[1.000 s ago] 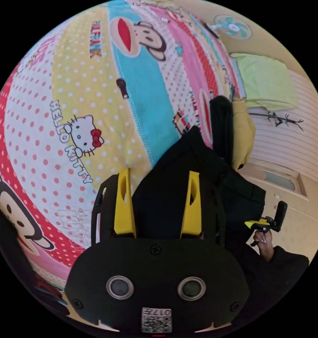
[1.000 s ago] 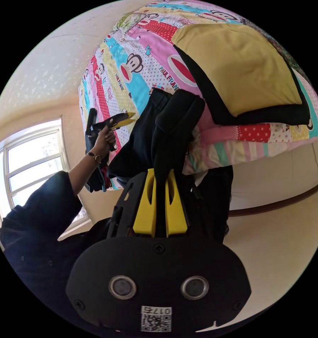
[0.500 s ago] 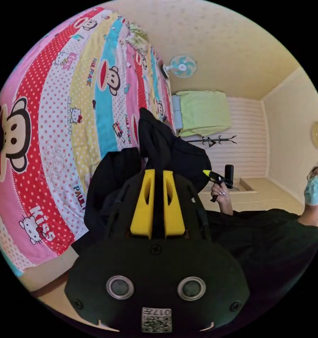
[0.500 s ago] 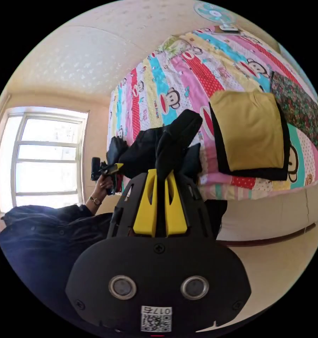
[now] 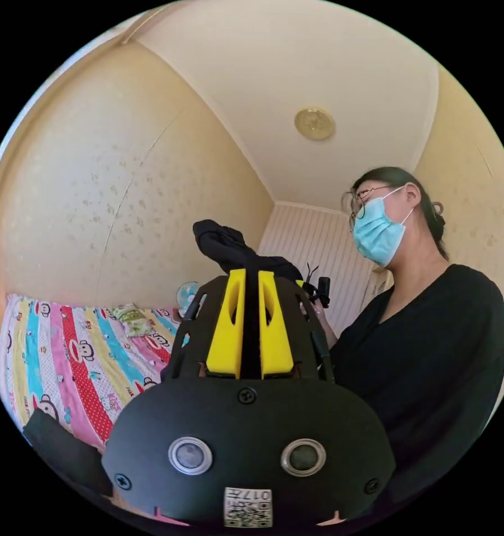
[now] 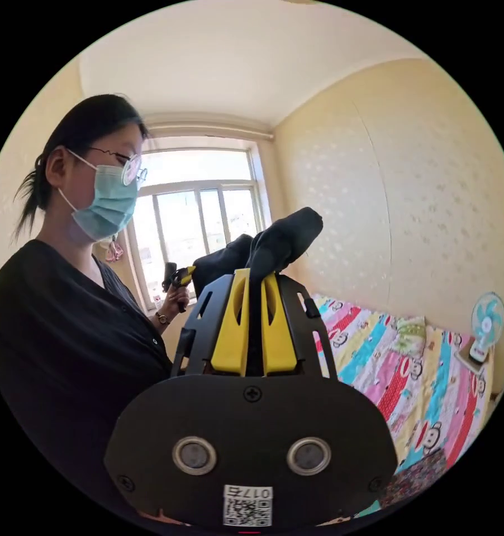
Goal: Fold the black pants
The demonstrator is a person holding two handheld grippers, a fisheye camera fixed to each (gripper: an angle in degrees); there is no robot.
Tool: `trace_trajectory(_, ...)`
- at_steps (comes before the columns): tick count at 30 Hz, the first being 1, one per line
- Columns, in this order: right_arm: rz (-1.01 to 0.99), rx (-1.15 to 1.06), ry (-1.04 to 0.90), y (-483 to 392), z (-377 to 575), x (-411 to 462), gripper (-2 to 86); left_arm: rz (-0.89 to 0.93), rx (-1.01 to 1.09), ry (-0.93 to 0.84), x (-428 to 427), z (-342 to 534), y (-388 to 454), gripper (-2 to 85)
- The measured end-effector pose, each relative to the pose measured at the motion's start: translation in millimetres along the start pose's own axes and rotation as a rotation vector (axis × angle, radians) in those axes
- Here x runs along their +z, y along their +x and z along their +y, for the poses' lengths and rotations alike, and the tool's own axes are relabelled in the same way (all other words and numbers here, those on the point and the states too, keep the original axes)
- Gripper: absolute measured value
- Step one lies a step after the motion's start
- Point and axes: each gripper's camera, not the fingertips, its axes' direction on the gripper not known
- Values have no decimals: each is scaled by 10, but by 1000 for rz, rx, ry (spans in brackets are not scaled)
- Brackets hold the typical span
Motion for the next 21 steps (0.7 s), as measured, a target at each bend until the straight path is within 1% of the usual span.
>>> trace_trajectory(2,8,-77,60,-140,-241,-120,18,-11,98,82,-72,-276,281,45)
trace_trajectory(3,24,-108,96,-184,-377,-175,18,-12,108,98,-74,-340,316,45)
trace_trajectory(5,63,-102,134,-116,-544,-189,18,-37,96,127,-14,-595,270,44)
trace_trajectory(6,75,-64,137,42,-651,-129,19,-50,81,124,23,-660,207,44)
trace_trajectory(7,74,-39,129,156,-706,-75,19,-72,43,108,134,-788,15,44)
trace_trajectory(9,46,64,39,815,-929,342,22,-149,6,51,403,-972,-397,44)
trace_trajectory(10,45,87,11,1013,-974,498,23,-217,-45,-3,630,-1077,-777,45)
trace_trajectory(11,73,121,-49,1420,-1042,868,25,-286,-133,-59,877,-1152,-1264,48)
trace_trajectory(12,156,151,-124,1835,-1065,1293,29,-315,-185,-82,993,-1168,-1530,49)
trace_trajectory(13,213,173,-164,2045,-1048,1507,32,-375,-290,-125,1185,-1147,-2061,56)
trace_trajectory(14,320,266,-245,2482,-938,1897,40,-455,-379,-167,1293,-1054,-2510,65)
trace_trajectory(15,398,375,-335,2836,-736,2179,49,-495,-421,-191,1315,-982,-2702,69)
trace_trajectory(16,424,421,-377,2961,-612,2276,49,-548,-494,-231,1297,-793,-2986,76)
trace_trajectory(17,439,465,-432,3094,-339,2391,50,-559,-571,-253,1226,-534,-3171,77)
trace_trajectory(18,425,468,-455,3119,-18,2431,44,-549,-603,-261,1182,-383,-3233,78)
trace_trajectory(19,416,466,-468,3113,161,2440,41,-524,-638,-289,1095,-55,-3312,78)
trace_trajectory(21,354,505,-599,3076,1024,2468,35,-538,-685,-391,961,537,-3398,77)
